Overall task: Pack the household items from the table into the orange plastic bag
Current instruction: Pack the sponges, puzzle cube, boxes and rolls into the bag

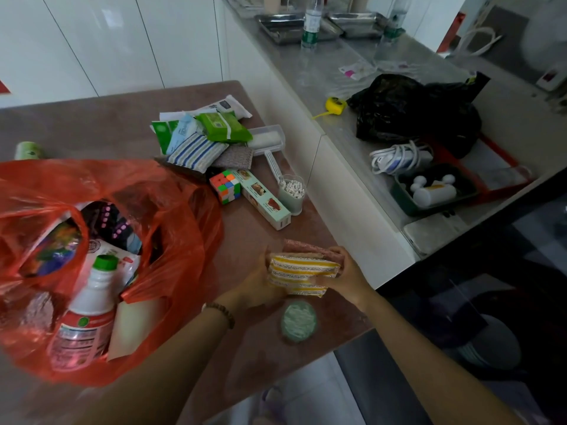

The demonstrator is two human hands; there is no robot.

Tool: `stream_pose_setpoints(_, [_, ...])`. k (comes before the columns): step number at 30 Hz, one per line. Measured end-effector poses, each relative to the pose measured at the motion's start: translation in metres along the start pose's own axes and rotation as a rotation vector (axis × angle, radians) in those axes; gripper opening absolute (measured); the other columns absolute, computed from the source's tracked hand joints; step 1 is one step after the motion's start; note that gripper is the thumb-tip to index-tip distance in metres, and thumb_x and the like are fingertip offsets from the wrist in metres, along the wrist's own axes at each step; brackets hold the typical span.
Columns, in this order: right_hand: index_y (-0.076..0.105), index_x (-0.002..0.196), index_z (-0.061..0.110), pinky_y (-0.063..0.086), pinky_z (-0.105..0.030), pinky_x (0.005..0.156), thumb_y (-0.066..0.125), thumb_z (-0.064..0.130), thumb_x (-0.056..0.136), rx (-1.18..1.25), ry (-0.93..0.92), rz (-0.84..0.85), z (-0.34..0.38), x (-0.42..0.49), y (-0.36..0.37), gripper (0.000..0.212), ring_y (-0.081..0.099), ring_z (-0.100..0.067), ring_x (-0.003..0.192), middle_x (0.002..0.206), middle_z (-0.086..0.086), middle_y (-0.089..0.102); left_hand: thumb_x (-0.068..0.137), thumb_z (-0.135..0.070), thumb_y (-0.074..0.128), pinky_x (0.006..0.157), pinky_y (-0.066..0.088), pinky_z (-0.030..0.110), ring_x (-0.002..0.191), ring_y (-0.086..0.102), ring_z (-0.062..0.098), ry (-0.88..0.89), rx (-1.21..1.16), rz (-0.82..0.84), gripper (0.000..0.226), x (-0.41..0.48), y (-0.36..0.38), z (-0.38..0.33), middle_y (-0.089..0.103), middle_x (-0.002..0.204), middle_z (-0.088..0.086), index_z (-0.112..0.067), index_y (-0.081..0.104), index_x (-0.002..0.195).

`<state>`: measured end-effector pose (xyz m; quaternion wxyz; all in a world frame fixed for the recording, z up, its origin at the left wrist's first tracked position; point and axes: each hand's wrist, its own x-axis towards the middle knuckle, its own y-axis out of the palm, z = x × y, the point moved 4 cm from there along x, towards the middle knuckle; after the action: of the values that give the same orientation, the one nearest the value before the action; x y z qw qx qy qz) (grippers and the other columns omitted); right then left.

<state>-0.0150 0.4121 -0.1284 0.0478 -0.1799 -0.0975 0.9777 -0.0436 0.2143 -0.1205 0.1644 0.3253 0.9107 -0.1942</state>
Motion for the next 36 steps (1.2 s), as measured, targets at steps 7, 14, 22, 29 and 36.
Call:
stream_pose_setpoints(7, [0.063,0.115,0.004,0.058,-0.021,0.066,0.078,0.000,0.071,0.306,0.045,-0.223,-0.004,-0.009,-0.013,0.047,0.072,-0.007,0.080,0.104,-0.009,0.071,0.057,-0.044,0.086,0.096,0.034,0.007,0.120,0.040,-0.006,0.197,0.053,-0.140,0.094,-0.045,0.005,-0.002,0.035,0.133,-0.011,-0.038,0.028,0.130])
stream_pose_setpoints(14, [0.065,0.115,0.008,0.055,-0.044,0.089,0.081,0.008,0.069,0.383,0.060,-0.229,0.001,-0.023,-0.008,0.049,0.070,-0.025,0.099,0.111,-0.012,0.071,0.064,-0.032,0.084,0.088,0.032,-0.004,0.109,0.052,-0.001,0.266,0.270,0.024,0.070,-0.042,0.037,0.023,0.054,0.119,-0.016,-0.026,0.050,0.125])
stream_pose_setpoints(22, [0.063,0.120,0.012,0.059,-0.034,0.082,0.091,0.038,0.041,0.574,0.003,-0.164,0.045,-0.041,-0.001,0.088,0.069,-0.023,0.102,0.115,-0.010,0.070,0.066,-0.008,0.084,0.090,0.051,0.020,0.106,0.062,-0.001,0.278,-0.117,-0.142,0.063,-0.070,0.008,-0.025,0.066,0.111,-0.010,-0.029,0.051,0.115])
stream_pose_setpoints(29, [0.062,0.120,0.012,0.059,-0.035,0.072,0.090,0.045,0.044,0.519,-0.121,-0.005,0.131,-0.029,0.099,0.087,0.069,-0.025,0.096,0.112,-0.009,0.072,0.073,-0.013,0.078,0.078,0.052,0.013,0.100,0.066,0.001,0.355,-0.457,-0.374,0.048,-0.143,-0.112,-0.048,0.072,0.103,-0.011,-0.029,0.057,0.114])
stream_pose_setpoints(36, [0.058,0.118,0.009,0.055,-0.028,0.056,0.084,0.025,0.062,0.455,-0.151,0.169,0.184,-0.035,0.229,0.065,0.067,-0.018,0.073,0.102,-0.013,0.069,0.040,-0.055,0.088,0.083,0.057,0.030,0.105,0.067,0.016,0.313,-0.730,-0.358,0.095,-0.192,-0.188,-0.019,0.072,0.112,0.000,-0.018,0.054,0.121])
